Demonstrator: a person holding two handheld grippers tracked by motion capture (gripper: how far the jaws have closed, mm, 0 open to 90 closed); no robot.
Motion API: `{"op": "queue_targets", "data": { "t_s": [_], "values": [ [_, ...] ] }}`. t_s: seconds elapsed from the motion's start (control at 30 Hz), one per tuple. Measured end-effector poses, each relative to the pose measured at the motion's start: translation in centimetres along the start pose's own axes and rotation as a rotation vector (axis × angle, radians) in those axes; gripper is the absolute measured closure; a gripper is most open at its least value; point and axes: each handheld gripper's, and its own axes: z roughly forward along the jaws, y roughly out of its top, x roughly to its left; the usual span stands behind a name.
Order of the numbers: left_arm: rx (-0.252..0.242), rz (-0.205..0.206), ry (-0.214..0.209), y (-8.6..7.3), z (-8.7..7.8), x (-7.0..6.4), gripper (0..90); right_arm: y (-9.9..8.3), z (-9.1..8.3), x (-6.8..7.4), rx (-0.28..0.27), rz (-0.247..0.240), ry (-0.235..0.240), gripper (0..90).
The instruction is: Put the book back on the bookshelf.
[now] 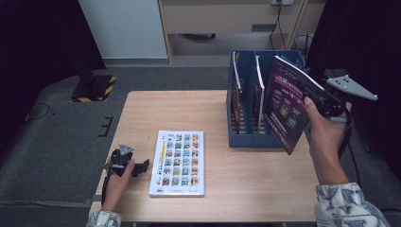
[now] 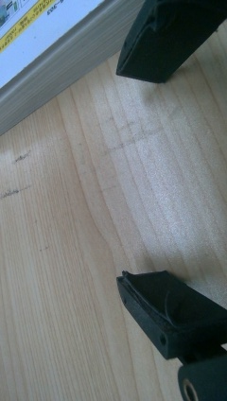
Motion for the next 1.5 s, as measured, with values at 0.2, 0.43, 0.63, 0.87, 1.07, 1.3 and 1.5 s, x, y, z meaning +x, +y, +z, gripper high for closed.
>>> {"op": "queue_targets", "data": {
  "t_s": [0.2, 0.43, 0.63, 0.87, 1.07, 1.3, 1.5],
  "values": [
    [0.000, 0.000, 0.000, 0.0, 0.0, 0.0, 1.9, 0.0, 2.1, -0.1, -0.004, 0.006, -0.029, 84.0],
    [0.001, 0.000, 0.000, 0.0, 0.0, 0.0, 1.8, -0.1, 4.3, 0.3, 0.006, 0.007, -0.048, 84.1],
    [0.001, 0.000, 0.000, 0.0, 0.0, 0.0, 1.8, -0.3, 5.8, 0.6, 0.009, 0.003, -0.052, 84.0],
    [0.000, 0.000, 0.000, 0.0, 0.0, 0.0, 1.8, -0.3, 7.4, 0.4, 0.007, 0.008, -0.065, 84.0],
    [0.000, 0.000, 0.000, 0.0, 0.0, 0.0, 1.8, -0.2, 8.7, 0.0, -0.009, 0.019, -0.082, 84.0],
    [0.000, 0.000, 0.000, 0.0, 0.0, 0.0, 1.7, -1.0, 10.2, -0.3, -0.021, 0.008, -0.079, 83.9],
    [0.000, 0.000, 0.000, 0.0, 0.0, 0.0, 1.6, -1.7, 11.0, -0.6, -0.029, 0.014, -0.092, 83.8]
  ]
}}
